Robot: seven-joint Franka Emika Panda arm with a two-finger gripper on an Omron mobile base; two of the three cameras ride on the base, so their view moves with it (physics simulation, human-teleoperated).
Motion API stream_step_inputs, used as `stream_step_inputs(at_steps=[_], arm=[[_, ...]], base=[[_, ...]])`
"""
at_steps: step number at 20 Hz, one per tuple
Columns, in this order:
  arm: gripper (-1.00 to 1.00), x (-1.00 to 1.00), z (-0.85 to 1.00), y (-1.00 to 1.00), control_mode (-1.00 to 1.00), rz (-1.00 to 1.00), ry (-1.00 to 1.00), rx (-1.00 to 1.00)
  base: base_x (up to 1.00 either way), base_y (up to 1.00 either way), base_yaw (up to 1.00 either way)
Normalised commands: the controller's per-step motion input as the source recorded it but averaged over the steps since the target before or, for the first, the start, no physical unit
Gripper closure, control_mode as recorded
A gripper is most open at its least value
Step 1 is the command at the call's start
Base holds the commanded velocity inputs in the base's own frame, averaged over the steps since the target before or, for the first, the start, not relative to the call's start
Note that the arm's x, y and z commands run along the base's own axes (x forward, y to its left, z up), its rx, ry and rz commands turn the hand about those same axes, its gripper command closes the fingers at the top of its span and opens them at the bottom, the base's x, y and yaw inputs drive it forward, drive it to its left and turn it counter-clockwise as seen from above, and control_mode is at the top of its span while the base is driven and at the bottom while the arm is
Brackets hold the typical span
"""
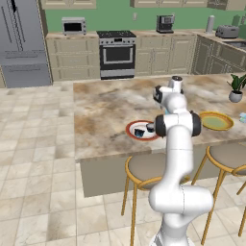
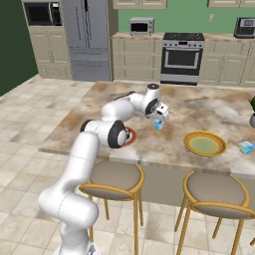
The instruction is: Place two yogurt containers on each plate.
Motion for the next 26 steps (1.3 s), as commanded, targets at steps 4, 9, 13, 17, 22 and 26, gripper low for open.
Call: stream_step_inputs(at_steps=[4, 9, 13, 17, 22, 26], arm=[[-1.00, 0.38, -0.10, -0.29, -1.00, -0.05, 0.03, 0.00], [-1.00, 0.09, -0.14, -0.20, -1.00, -0.02, 0.01, 0.00], [-1.00, 0.00, -0.16, 0.00, -1.00, -0.02, 0.01, 0.00], [-1.00, 0.00, -0.15, 0.01, -1.00, 0.00, 0.00, 0.00], [-1.00, 0.00, -0.16, 0.00, -1.00, 0.00, 0.00, 0.00], [-1.00, 0.00, -0.15, 0.01, -1.00, 0.00, 0.00, -0.01]], base=[[0.00, 0.00, 0.00], [0.00, 0.00, 0.00], [0.00, 0.00, 0.00], [0.00, 0.00, 0.00], [0.00, 0.00, 0.00], [0.00, 0.00, 0.00]])
